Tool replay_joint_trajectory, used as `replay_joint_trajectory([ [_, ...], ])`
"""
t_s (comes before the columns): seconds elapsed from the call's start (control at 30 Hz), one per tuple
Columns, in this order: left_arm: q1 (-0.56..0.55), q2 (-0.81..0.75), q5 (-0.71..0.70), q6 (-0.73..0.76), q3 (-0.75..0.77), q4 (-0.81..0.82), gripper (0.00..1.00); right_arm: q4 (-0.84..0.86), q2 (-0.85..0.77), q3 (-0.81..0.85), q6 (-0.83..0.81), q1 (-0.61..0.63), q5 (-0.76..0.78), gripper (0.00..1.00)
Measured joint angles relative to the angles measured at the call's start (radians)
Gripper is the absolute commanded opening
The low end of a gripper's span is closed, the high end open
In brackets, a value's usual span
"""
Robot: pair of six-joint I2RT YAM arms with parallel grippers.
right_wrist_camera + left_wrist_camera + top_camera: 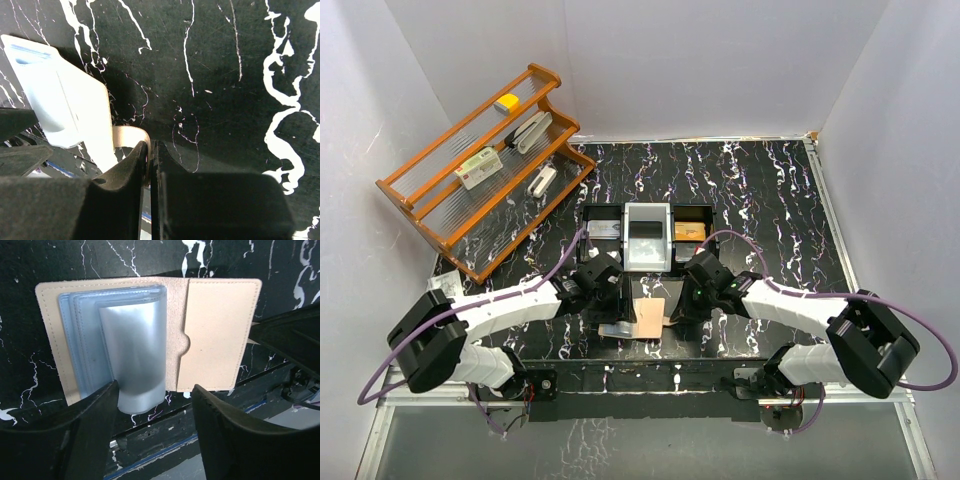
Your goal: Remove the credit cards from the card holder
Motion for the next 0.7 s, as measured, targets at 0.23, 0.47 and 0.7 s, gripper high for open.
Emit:
replay_joint_trajectory([
  [0.23, 0.006, 0.026, 0.031, 0.002, -0.011, 0.027, 0.55, 0.009, -0.015, -0.012, 0.002, 0.0, -0.002, 0.0],
  [0.47, 0.008, 0.035, 0.154, 0.016, -0.018, 0.152, 0.56, 0.023, -0.015, -0.024, 0.008, 0.0, -0.008, 0.0],
  [0.7, 0.008, 0.087, 0.256, 0.02, -0.018, 0.27, 0.57, 0.037, -0.015, -0.033, 0.022, 0.0, -0.014, 0.01],
])
